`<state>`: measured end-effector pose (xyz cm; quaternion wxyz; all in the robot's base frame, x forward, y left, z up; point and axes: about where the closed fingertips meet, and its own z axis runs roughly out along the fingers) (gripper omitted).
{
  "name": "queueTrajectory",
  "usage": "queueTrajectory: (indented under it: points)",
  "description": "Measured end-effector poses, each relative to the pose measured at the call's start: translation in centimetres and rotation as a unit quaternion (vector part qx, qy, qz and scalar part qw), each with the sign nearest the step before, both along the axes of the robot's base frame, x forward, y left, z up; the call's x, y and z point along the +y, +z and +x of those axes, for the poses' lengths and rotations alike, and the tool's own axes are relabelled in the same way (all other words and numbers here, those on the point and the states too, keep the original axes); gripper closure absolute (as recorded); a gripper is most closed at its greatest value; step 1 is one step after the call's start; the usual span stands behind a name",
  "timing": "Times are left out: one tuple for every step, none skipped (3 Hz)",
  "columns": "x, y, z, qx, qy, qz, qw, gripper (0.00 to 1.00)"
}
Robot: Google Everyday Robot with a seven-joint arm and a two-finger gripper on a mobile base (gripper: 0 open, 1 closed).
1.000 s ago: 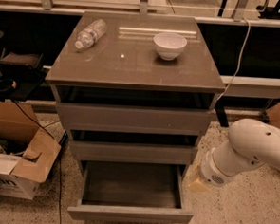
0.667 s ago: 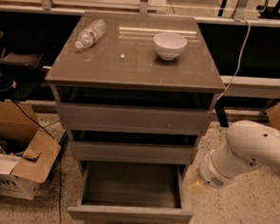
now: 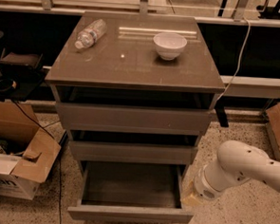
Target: Close bottom drawer
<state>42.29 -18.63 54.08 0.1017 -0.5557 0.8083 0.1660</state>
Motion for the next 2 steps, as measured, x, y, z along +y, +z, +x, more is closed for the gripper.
queueTrajectory:
  points:
    - [0.1, -3.8, 0.0, 0.014, -0.006, 0.014, 0.9998, 1.00]
    - [0.5, -9.1, 0.8, 0.028, -0.018, 0.004, 0.9994, 1.00]
